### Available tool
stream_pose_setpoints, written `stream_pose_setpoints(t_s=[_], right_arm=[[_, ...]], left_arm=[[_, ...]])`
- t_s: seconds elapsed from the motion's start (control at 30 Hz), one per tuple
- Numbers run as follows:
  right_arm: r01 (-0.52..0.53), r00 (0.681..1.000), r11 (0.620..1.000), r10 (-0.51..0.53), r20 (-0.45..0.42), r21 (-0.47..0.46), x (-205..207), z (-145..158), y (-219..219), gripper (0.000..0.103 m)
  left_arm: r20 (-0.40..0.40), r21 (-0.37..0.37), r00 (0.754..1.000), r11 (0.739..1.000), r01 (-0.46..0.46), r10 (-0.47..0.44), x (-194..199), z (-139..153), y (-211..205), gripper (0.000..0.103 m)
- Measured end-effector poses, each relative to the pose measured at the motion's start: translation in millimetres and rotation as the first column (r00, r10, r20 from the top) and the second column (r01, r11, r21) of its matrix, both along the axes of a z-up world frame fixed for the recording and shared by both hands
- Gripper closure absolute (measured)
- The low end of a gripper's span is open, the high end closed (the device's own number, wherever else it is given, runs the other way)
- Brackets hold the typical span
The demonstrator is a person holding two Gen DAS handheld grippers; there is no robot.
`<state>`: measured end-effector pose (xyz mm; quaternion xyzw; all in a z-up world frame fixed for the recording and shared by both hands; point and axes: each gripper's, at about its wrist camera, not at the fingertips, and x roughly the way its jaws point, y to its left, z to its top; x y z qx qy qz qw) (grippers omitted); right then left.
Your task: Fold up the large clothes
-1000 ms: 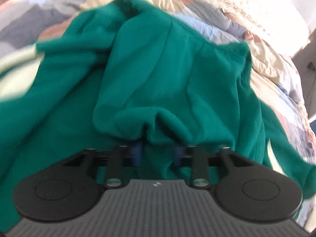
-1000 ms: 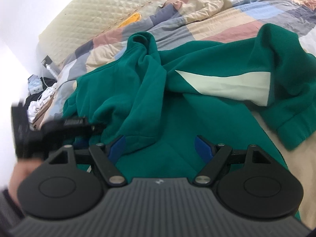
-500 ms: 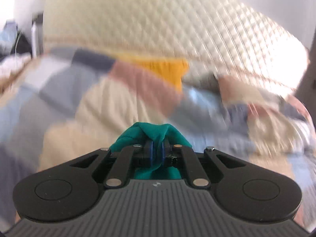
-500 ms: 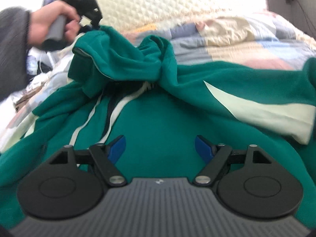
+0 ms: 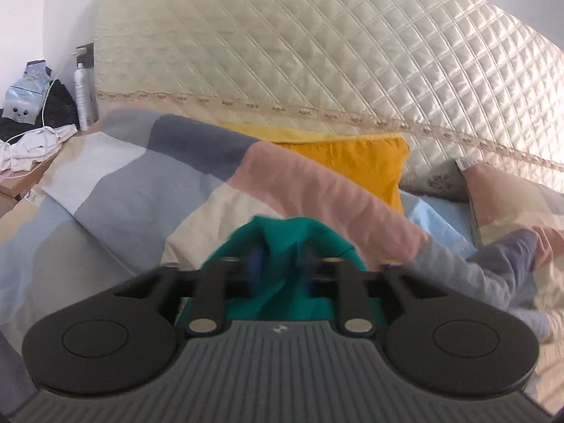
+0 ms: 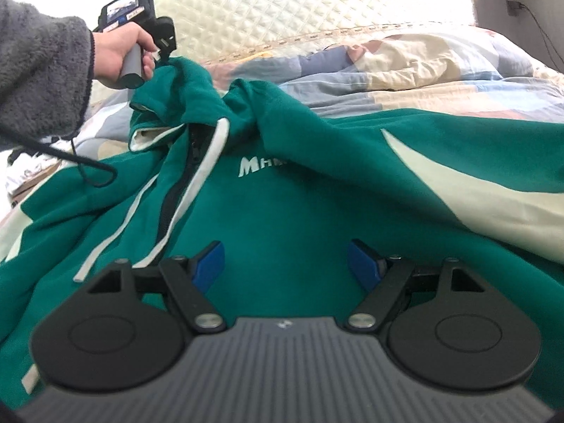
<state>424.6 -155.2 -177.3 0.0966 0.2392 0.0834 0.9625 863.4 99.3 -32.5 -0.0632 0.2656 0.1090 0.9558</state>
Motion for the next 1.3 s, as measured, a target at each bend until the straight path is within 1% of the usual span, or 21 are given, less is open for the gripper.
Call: stream_pose_setpoints(t_s=[0.03,0.07,0.13,0.2,0.27,0.33,0.43,0.47,0.53,0.57,0.63,0.67,0.73,0.77,0.83,0.9,0.97,1.07,1.17,1.3], right_arm=[[-0.001,1.0,1.0,0.001,0.0,-0.001,0.1,0.5,0.7,0.025],[-0.003,1.0,1.0,0.003,0.0,-0.001,0.0,0.8,1.3,0.025],[-0.006,1.0,1.0,0.006,-0.004,-0.007,1.0,2.0,2.4,0.025],[-0.006,1.0,1.0,0.006,0.0,-0.013,-1.2,4.8,2.0,0.025],[-0.004,1.0,1.0,0.004,0.009,-0.026,-6.4,8.7,0.6,0.025],[0.013,1.0,0.999,-0.012,0.019,-0.042,-13.6,11.6,-1.2,0.025],[0.023,0.999,0.997,-0.021,0.036,-0.069,-28.8,21.0,-3.8,0.025],[0.02,0.998,0.997,-0.017,0.054,-0.073,-34.7,26.0,-5.0,0.025],[0.016,0.996,0.996,-0.009,0.09,-0.083,-48.6,36.2,-9.5,0.025],[0.02,0.995,0.996,-0.011,0.101,-0.085,-57.3,40.6,-12.7,0.025],[-0.006,0.992,0.996,0.017,0.121,-0.09,-74.9,49.2,-17.9,0.025],[-0.019,0.991,0.994,0.034,0.132,-0.11,-83.7,53.4,-18.2,0.025],[-0.054,0.99,0.989,0.071,0.124,-0.136,-97.6,61.1,-17.9,0.025],[-0.065,0.99,0.989,0.081,0.118,-0.136,-104.3,64.9,-18.5,0.025],[-0.094,0.984,0.984,0.116,0.139,-0.153,-121.4,73.2,-17.9,0.025],[-0.113,0.977,0.975,0.145,0.159,-0.192,-137.2,79.6,-17.9,0.025],[-0.114,0.974,0.973,0.149,0.168,-0.199,-144.1,85.5,-22.3,0.025],[-0.116,0.982,0.976,0.14,0.124,-0.185,-145.7,87.1,-26.2,0.025],[-0.1,0.989,0.976,0.118,0.086,-0.191,-146.5,87.0,-28.5,0.025],[-0.089,0.992,0.983,0.102,0.073,-0.159,-148.9,92.3,-45.0,0.025]], left_arm=[[0.005,-0.006,1.0,1.0,0.007,-0.007,-7.7,0.0,-0.2,0.037],[0.005,-0.011,1.0,1.0,0.024,-0.024,-19.7,1.0,-1.4,0.034],[-0.005,0.011,0.998,0.998,0.059,-0.059,-47.2,4.1,-4.3,0.034],[-0.014,0.025,0.998,0.998,0.063,-0.062,-86.3,11.0,-9.9,0.033],[-0.013,0.012,0.996,0.996,0.084,-0.084,-125.4,17.0,-12.5,0.033],[0.006,-0.021,0.996,0.996,0.088,-0.088,-170.1,19.2,-8.4,0.033],[-0.017,-0.078,0.998,0.995,0.066,-0.067,-233.5,14.4,2.1,0.033],[-0.029,-0.081,0.998,0.995,0.05,-0.052,-254.6,11.7,5.2,0.033],[-0.076,-0.057,0.997,0.998,0.022,-0.027,-292.1,8.9,7.3,0.033],[-0.085,-0.046,0.996,0.999,0.014,-0.018,-311.1,8.5,7.9,0.033],[-0.071,-0.041,0.997,0.999,0.016,-0.019,-352.9,8.3,8.6,0.033],[-0.069,-0.042,0.997,0.999,0.021,-0.024,-371.0,8.6,8.2,0.033],[-0.06,-0.042,0.998,0.999,0.03,-0.033,-407.1,7.8,8.4,0.033],[-0.062,-0.032,0.997,0.999,0.035,-0.037,-423.1,6.6,7.5,0.033],[-0.076,-0.014,0.997,0.999,0.034,-0.035,-454.7,2.9,5.1,0.033],[-0.073,-0.035,0.996,0.998,0.044,-0.047,-489.1,-1.3,3.2,0.033],[-0.065,-0.066,0.997,0.997,0.046,-0.05,-517.0,-7.6,2.3,0.033],[-0.054,-0.119,0.997,0.992,0.044,-0.051,-554.8,-22.6,2.7,0.033],[-0.061,-0.138,0.997,0.99,0.029,-0.038,-582.1,-38.9,5.6,0.033],[-0.048,-0.149,0.998,0.987,-0.054,0.047,-614.0,-58.4,20.9,0.033]])
